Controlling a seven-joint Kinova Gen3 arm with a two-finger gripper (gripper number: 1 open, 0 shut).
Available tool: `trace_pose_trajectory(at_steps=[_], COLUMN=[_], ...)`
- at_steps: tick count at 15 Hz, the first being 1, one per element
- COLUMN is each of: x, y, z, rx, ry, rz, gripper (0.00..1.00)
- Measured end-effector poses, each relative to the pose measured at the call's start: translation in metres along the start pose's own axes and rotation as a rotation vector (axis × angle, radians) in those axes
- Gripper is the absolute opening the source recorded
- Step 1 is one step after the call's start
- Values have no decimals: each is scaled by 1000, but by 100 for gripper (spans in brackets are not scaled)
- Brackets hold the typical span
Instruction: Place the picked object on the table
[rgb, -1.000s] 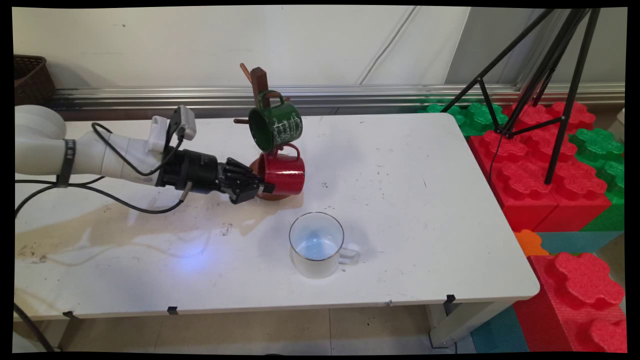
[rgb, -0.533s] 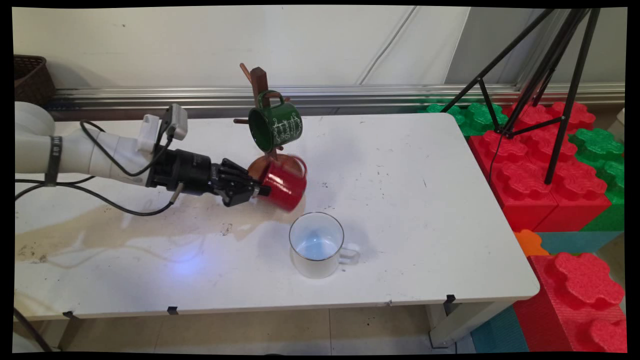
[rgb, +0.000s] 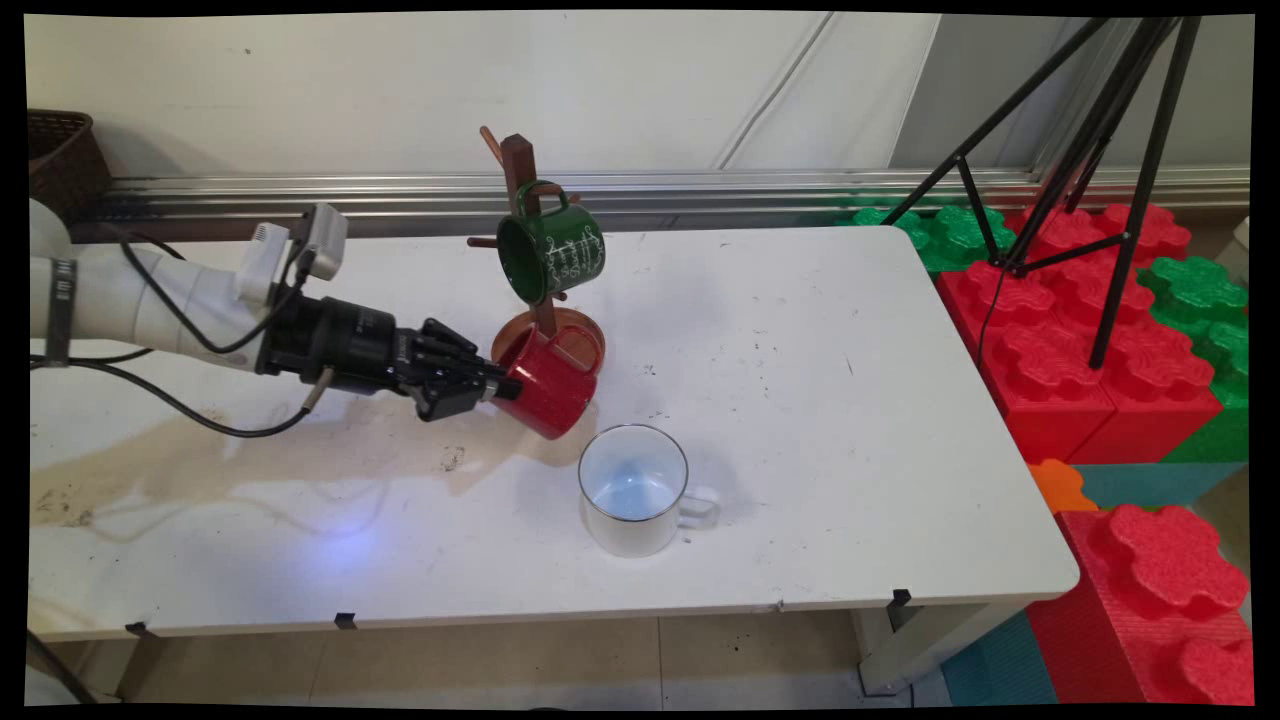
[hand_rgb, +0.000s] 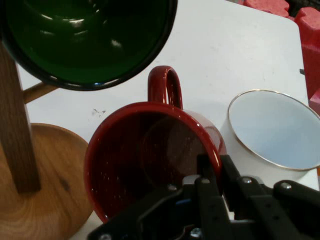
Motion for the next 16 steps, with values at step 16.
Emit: trace_pose_trajectory(at_steps=[16], x=[13], y=[-14], z=[-68], rx=[6], ry=[-124], rz=[143], gripper=[0])
